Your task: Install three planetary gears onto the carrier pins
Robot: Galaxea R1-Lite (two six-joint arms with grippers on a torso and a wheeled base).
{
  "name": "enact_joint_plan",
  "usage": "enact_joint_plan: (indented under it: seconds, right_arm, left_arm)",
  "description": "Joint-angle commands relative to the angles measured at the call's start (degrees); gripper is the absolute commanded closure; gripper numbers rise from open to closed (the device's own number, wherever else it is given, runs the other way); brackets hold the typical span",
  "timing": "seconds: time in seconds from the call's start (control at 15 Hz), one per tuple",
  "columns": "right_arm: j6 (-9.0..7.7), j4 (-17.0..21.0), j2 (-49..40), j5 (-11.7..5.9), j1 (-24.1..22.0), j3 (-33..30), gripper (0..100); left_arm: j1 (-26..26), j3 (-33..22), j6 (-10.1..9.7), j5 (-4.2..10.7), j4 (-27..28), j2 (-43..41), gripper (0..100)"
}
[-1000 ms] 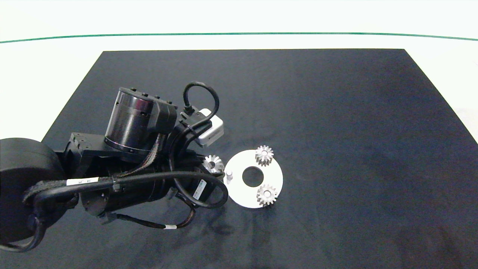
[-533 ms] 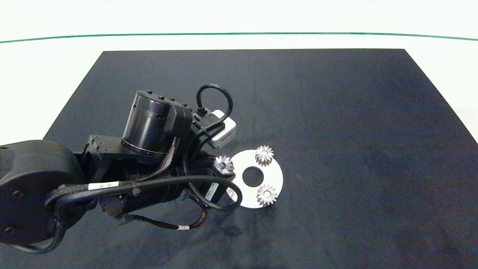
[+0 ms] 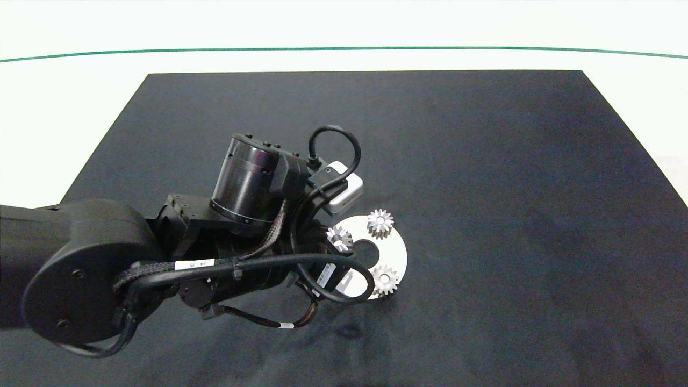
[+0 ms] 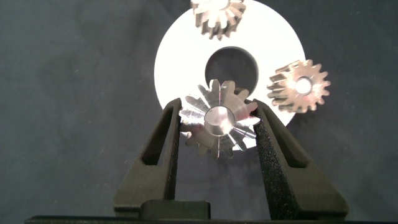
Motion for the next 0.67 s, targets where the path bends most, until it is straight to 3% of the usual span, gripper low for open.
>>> enact_joint_plan:
  seconds: [0.07, 0.53, 0.67]
  right_arm:
    - [-0.07, 0.18, 0.09, -0.06, 0.03, 0.01, 0]
    - [-0.07, 0.27, 0.44, -0.06, 0.03, 0.27, 0]
    - [-0.07, 0.27, 0.36, 0.03, 0.03, 0.27, 0]
  left_arm:
    - [-0.74, -0.55, 0.03, 0.05, -0.16, 1.20, 96]
    - [-0.04, -0.64, 0.46, 0.05, 0.28, 1.73, 96]
    - [0.66, -0.90, 0.99, 1.19, 0.19, 1.73, 96]
